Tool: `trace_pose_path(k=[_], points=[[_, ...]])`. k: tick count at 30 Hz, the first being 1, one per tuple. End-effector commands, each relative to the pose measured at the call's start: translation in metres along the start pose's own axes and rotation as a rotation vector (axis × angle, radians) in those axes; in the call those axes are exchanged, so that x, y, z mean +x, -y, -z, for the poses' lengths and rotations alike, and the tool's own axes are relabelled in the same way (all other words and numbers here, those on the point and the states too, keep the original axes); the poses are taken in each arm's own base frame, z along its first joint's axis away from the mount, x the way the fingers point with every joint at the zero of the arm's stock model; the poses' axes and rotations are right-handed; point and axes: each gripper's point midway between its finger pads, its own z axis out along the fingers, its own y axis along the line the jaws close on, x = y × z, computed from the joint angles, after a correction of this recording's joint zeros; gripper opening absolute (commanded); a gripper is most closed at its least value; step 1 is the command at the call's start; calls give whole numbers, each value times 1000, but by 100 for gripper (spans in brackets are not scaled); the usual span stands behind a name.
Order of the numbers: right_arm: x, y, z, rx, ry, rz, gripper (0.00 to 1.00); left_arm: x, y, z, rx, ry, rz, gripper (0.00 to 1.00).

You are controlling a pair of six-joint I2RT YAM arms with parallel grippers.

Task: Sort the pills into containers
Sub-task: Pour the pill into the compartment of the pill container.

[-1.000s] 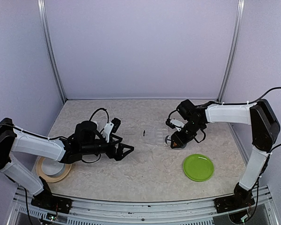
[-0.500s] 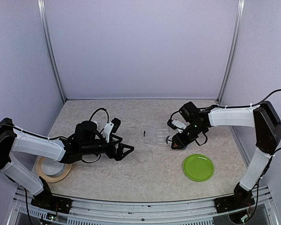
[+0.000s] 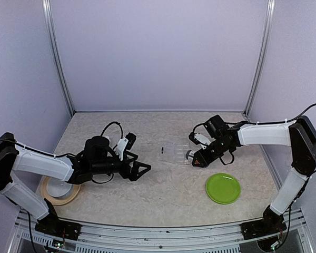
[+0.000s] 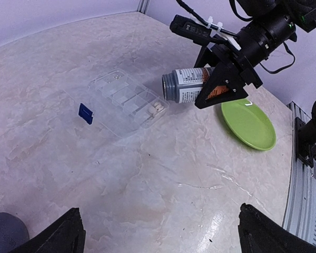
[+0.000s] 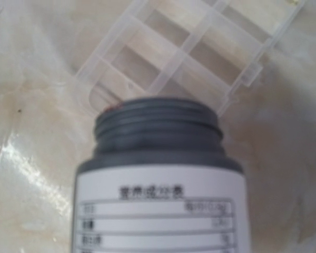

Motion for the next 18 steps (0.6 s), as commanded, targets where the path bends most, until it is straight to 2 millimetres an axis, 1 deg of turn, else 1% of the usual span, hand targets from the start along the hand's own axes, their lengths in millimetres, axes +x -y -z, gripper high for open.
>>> trace_pose_path(k=[1,18], points=[[-16,0,13,-3,89,4,3,-11,5,-2,14,20,-22,99],[-19,-7,24,-20,241,6,3,-9,4,-2,12,17,-21,99]])
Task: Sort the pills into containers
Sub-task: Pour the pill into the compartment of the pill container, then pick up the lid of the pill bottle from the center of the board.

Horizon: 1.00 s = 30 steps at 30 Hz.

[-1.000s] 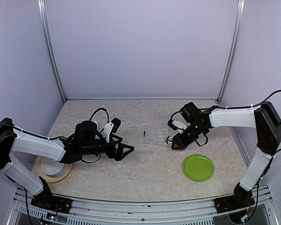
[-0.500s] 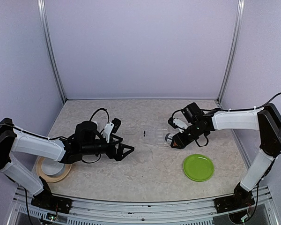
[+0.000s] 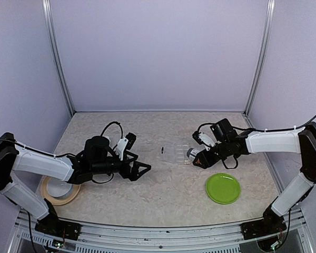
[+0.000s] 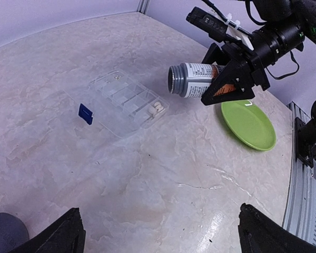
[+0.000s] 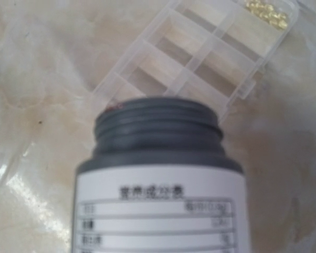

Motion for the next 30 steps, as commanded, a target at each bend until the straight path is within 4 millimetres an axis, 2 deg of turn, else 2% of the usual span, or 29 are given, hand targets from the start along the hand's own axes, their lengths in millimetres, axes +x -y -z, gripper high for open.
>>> trace_pose_path(k=[1,17,30], points=[[-19,-4,10,-13,119,0,3,-9,4,-2,12,16,-21,99],[-29,-15,24,-53,347,30,2,-8,4,-4,11,13,-22,99],[-41,-22,49,-65,545,74,2,-8,4,-3,9,13,-23,99]])
